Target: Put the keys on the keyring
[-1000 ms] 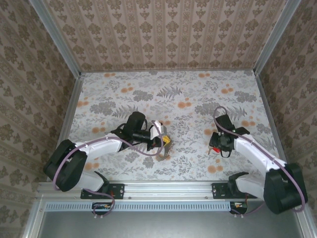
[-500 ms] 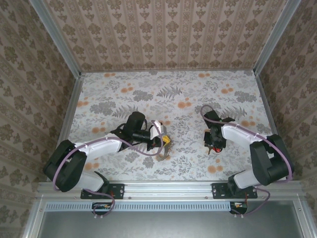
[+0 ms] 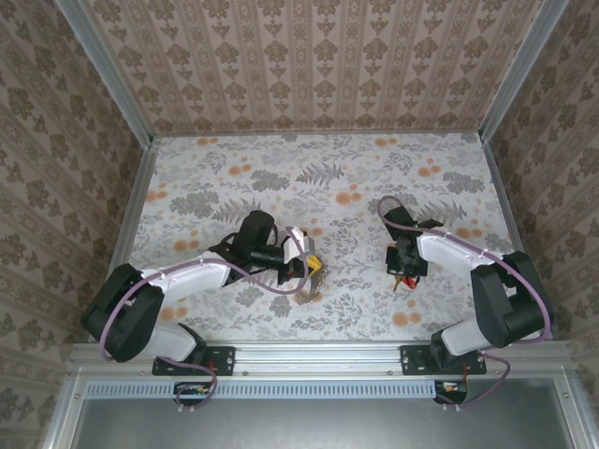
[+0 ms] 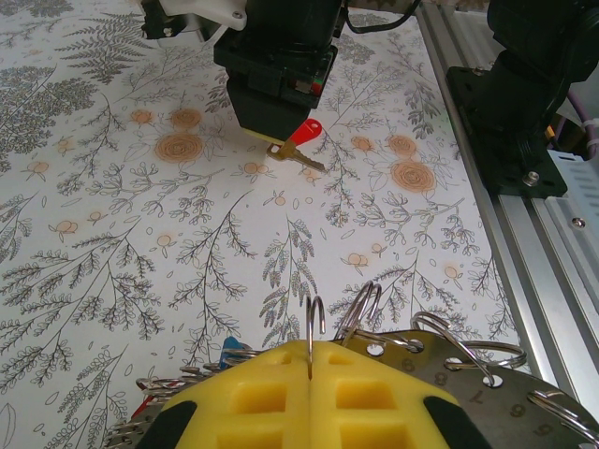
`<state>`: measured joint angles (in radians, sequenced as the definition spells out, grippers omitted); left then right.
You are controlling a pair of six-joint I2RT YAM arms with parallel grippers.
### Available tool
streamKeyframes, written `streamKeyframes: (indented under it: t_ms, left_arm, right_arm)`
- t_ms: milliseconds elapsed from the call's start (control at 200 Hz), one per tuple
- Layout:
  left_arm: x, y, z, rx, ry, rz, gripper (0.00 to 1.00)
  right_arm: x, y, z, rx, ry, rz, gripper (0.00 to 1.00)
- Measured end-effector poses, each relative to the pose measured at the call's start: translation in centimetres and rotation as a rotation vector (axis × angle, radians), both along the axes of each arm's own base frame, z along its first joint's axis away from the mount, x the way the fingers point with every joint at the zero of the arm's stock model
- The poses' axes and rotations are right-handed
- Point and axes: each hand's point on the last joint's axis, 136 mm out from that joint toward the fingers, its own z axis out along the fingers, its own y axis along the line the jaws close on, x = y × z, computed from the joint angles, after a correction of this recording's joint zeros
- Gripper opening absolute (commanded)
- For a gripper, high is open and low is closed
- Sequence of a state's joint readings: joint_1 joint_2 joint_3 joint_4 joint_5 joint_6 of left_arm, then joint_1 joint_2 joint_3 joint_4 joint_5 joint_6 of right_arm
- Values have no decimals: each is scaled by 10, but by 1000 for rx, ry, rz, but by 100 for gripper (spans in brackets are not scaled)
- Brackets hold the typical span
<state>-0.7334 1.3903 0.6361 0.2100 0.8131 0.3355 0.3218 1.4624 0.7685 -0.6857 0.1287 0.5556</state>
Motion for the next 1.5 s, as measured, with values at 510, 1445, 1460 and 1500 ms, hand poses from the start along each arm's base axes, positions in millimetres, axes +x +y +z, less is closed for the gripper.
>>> streamKeyframes:
  t_ms: [510,1445,1460,1500]
  left_arm:
    - [0,0,0,0,0,0,0]
    - [0,0,0,1,-1,1,0]
    - [0,0,0,1,-1,1,0]
    - [0,0,0,1,-1,1,0]
  right_arm:
    - [3,-4,10,-14,-41,-1,9]
    - [-6,-15,6,-15,-47,-41,15]
    - [-6,-15,6,-15,-47,-41,15]
    - [-6,-15,6,-15,-47,-41,15]
